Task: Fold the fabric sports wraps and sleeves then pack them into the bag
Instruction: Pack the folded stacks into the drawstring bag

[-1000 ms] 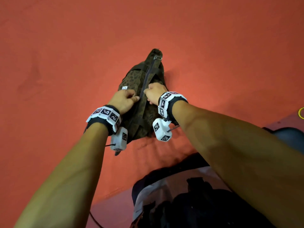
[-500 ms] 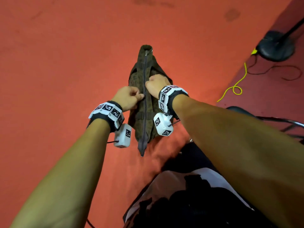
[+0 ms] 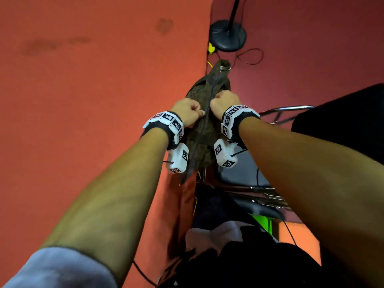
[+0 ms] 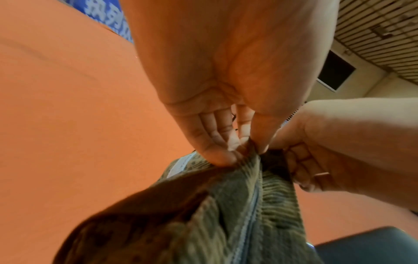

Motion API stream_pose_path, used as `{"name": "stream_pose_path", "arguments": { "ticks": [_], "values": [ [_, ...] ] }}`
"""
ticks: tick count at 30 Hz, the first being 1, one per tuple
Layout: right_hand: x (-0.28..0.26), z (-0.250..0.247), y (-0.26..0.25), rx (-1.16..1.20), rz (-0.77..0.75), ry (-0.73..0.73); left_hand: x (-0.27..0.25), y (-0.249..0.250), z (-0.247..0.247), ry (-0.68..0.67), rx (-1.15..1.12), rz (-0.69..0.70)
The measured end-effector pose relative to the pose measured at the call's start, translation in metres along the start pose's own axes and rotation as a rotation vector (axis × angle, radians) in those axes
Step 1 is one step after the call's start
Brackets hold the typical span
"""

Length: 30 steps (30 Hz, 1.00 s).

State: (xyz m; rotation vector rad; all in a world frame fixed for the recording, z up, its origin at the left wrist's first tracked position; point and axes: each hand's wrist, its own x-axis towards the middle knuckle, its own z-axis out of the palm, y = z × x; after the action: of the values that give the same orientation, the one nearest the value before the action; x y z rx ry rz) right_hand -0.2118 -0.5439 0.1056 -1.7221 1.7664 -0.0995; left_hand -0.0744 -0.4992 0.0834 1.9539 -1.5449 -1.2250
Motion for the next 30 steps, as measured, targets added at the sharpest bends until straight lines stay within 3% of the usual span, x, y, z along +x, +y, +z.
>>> {"name": "stream_pose_path", "arguments": {
  "ticks": [4,11,22,30],
  "values": [
    [0.017,-0.024,0.036,0.040,0.187,0.128,0.040,0.036,0.032,-0.067,0.067,0.086],
    [0.030,-0.057,0.092,0.036,0.369,0.221,0.079,0.068,0.089,-0.254,0.015,0.165],
    [0.052,-0.034,0.174,-0.057,0.570,0.193,0.114,0.055,0.178,-0.464,-0.062,0.097],
    [0.065,-0.016,0.193,-0.138,0.609,0.144,0.130,0.026,0.189,-0.571,-0.084,0.017]
  ]
}}
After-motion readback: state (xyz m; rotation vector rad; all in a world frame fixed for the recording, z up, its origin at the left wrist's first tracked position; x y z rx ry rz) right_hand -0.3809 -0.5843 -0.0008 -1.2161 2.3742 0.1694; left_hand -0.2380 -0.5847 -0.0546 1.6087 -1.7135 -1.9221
